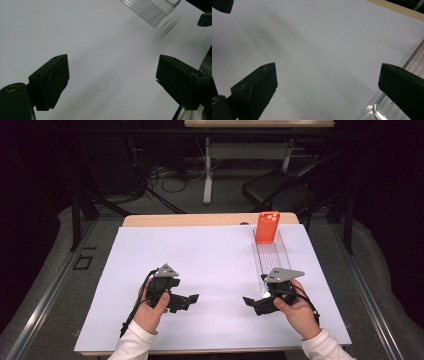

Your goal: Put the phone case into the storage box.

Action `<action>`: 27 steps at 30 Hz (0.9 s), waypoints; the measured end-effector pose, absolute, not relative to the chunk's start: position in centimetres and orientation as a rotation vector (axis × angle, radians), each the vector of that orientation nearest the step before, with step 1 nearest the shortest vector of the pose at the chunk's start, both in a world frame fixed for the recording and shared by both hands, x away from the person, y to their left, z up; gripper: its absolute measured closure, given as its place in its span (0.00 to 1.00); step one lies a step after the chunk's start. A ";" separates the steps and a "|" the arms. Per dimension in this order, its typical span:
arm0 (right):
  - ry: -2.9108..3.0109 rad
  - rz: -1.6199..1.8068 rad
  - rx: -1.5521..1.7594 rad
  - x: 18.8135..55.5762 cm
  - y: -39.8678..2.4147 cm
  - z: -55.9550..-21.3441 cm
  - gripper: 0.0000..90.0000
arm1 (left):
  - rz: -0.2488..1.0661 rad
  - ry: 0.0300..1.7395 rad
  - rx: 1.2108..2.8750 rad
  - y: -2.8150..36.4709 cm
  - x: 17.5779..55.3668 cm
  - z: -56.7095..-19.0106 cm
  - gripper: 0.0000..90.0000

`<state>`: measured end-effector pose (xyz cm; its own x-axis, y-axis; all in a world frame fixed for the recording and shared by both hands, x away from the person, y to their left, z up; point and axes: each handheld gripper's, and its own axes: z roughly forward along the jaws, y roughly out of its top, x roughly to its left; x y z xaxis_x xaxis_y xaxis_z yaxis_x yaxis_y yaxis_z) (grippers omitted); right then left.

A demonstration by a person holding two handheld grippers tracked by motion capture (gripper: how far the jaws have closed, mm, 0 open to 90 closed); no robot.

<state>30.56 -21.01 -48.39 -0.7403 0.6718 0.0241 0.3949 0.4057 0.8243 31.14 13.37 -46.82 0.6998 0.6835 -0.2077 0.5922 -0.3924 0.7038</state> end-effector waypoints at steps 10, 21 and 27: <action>2.358 1.246 0.916 30.3 -20.7 -49.0 0.03 | 0.142 0.969 2.097 13.6 31.1 -47.2 0.13; 2.378 1.302 0.875 29.7 -19.9 -50.2 0.03 | 0.149 0.974 2.085 14.2 30.9 -47.9 0.13; 2.391 1.309 0.859 29.6 -19.6 -50.8 0.03 | 0.149 0.976 2.083 14.3 30.9 -48.0 0.13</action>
<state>29.64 -19.56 -50.81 -0.7828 0.6213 0.0358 0.3648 0.4115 0.8352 30.89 14.29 -48.05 0.6937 0.6868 -0.2171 0.5911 -0.3706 0.7165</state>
